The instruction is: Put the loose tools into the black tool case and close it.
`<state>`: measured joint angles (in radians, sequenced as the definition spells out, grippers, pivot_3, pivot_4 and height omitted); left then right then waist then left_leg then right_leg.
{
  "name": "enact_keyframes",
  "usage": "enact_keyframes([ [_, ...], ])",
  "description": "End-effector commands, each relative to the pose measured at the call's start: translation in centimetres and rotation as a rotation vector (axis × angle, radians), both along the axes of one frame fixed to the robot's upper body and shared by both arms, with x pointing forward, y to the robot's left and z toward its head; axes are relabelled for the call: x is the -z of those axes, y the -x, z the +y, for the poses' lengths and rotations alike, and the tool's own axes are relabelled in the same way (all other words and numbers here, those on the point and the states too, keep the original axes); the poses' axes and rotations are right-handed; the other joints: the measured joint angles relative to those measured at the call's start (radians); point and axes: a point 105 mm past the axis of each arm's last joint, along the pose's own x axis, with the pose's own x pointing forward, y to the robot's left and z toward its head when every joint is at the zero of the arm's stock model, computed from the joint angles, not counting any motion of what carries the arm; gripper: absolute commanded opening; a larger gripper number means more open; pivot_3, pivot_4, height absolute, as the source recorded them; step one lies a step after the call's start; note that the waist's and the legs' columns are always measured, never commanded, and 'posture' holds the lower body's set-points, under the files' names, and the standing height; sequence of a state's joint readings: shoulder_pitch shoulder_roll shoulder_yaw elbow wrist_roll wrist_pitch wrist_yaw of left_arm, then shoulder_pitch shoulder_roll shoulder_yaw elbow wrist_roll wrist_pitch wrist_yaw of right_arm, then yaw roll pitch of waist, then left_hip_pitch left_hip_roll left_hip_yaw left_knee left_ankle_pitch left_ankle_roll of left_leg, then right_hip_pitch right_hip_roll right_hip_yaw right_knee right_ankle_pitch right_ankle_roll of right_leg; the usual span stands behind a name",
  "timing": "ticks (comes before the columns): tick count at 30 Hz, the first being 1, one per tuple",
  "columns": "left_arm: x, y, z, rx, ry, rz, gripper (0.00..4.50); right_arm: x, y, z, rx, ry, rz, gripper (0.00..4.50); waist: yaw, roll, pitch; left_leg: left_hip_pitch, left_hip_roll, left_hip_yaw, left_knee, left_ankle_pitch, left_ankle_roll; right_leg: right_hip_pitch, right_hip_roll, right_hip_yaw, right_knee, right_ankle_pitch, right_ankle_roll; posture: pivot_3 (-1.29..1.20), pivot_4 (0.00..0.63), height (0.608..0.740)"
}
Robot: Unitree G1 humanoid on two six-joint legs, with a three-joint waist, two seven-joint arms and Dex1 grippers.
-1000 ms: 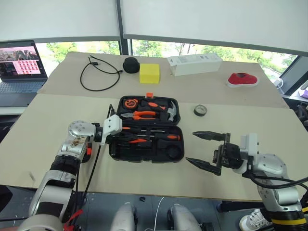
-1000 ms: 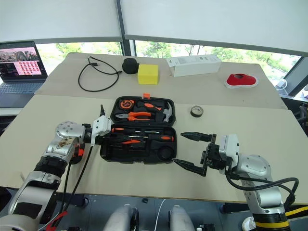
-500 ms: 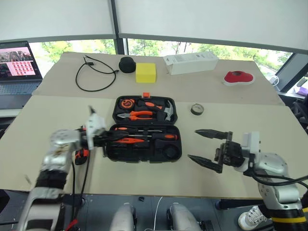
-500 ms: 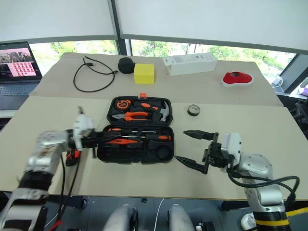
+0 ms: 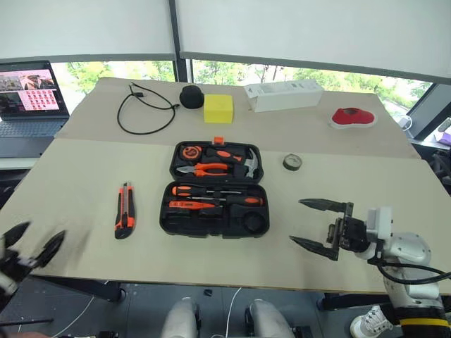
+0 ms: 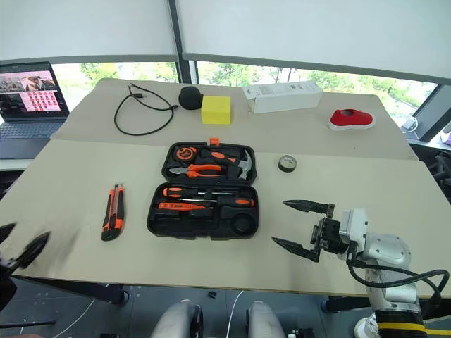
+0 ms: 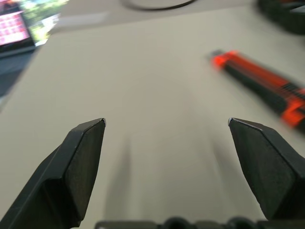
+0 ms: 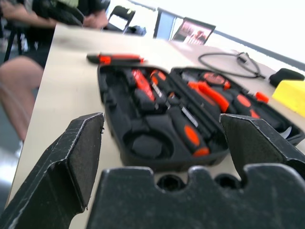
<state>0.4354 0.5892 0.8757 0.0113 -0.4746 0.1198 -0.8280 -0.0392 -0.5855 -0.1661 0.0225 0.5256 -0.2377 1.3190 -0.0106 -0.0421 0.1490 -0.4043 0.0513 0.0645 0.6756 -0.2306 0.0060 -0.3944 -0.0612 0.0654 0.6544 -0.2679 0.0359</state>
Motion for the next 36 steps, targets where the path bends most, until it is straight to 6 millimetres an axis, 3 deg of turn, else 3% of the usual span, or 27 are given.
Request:
enact_keyframes([
  [1, -1.5, 0.3, -0.9, 0.021, 0.015, -0.032, 4.46, -1.0, -0.2, 0.2, -0.049, 0.004, -0.004, 4.50, 0.002, 0.000, 0.000, 0.000, 0.000, 0.000, 0.000, 0.000, 0.000, 0.000, 0.000, 0.000, 0.000, 0.000, 0.000, 0.00, 0.150, 0.740],
  [3, -1.7, 0.0, -1.6, 0.042, 0.024, -0.033, 4.46, -1.2, 0.0, 0.5, -0.075, 0.005, -0.008, 4.50, 0.009, 0.000, 0.000, 0.000, 0.000, 0.000, 0.000, 0.000, 0.000, -0.001, 0.000, 0.000, 0.001, -0.001, -0.001, 0.00, 0.150, 0.740],
  [6, -2.7, -2.1, -3.5, 0.036, 0.047, 0.010, 4.46, -3.1, 0.4, 2.3, -0.135, -0.048, -0.078, 4.50, 0.012, 0.000, 0.000, 0.001, 0.001, -0.001, 0.000, -0.002, -0.003, -0.004, 0.000, -0.002, 0.001, -0.005, -0.008, 0.00, 0.150, 0.740],
  [12, -4.0, -5.8, -8.5, 0.021, 0.195, 0.043, 4.46, -5.9, 0.8, 4.9, -0.196, -0.160, -0.155, 4.50, 0.000, 0.000, 0.000, 0.000, 0.001, -0.002, 0.000, 0.000, -0.001, 0.000, 0.001, -0.001, 0.003, -0.001, -0.001, 0.00, 0.150, 0.740],
  [17, -1.8, -7.8, -11.7, -0.031, 0.235, 0.133, 4.46, -7.2, 0.9, 6.3, -0.241, -0.209, -0.167, 4.50, -0.005, 0.000, 0.000, 0.000, 0.000, -0.003, -0.001, 0.000, -0.001, 0.000, 0.001, 0.000, 0.003, 0.000, -0.001, 0.00, 0.150, 0.740],
  [23, 1.4, -9.0, -12.9, -0.075, 0.190, 0.247, 4.46, -7.6, 0.7, 6.9, -0.253, -0.209, -0.169, 4.50, -0.004, 0.000, 0.000, 0.000, -0.002, -0.003, -0.002, 0.000, -0.001, -0.001, 0.002, 0.000, 0.002, 0.000, -0.001, 0.00, 0.150, 0.740],
  [29, 2.6, -10.8, -13.8, -0.091, 0.206, 0.264, 4.46, -7.3, 0.5, 6.8, -0.236, -0.201, -0.162, 4.50, 0.001, 0.000, 0.000, 0.001, -0.002, -0.003, -0.002, 0.000, -0.001, 0.000, 0.002, 0.000, 0.002, 0.000, -0.001, 0.00, 0.150, 0.740],
  [30, 2.6, -11.3, -14.2, -0.073, 0.215, 0.256, 3.94, -7.1, 0.5, 6.8, -0.233, -0.198, -0.159, 4.50, 0.001, 0.001, 0.000, 0.001, -0.002, -0.003, -0.002, 0.000, -0.001, 0.000, 0.002, 0.000, 0.002, 0.000, -0.001, 0.00, 0.150, 0.740],
  [31, 2.6, -11.7, -14.5, -0.059, 0.218, 0.247, 3.76, -7.0, 0.5, 6.8, -0.230, -0.198, -0.156, 4.50, 0.004, 0.001, 0.001, 0.001, -0.002, -0.003, -0.002, 0.000, -0.001, 0.000, 0.001, 0.000, 0.002, 0.000, -0.001, 0.00, 0.150, 0.740],
  [36, 2.7, -12.5, -14.6, -0.039, 0.211, 0.231, 1.98, -6.6, 0.6, 6.7, -0.226, -0.192, -0.140, 4.50, 0.007, 0.001, 0.000, 0.001, -0.003, -0.003, -0.002, 0.000, -0.001, 0.000, 0.001, 0.000, 0.001, 0.000, -0.001, 0.00, 0.150, 0.740],
])
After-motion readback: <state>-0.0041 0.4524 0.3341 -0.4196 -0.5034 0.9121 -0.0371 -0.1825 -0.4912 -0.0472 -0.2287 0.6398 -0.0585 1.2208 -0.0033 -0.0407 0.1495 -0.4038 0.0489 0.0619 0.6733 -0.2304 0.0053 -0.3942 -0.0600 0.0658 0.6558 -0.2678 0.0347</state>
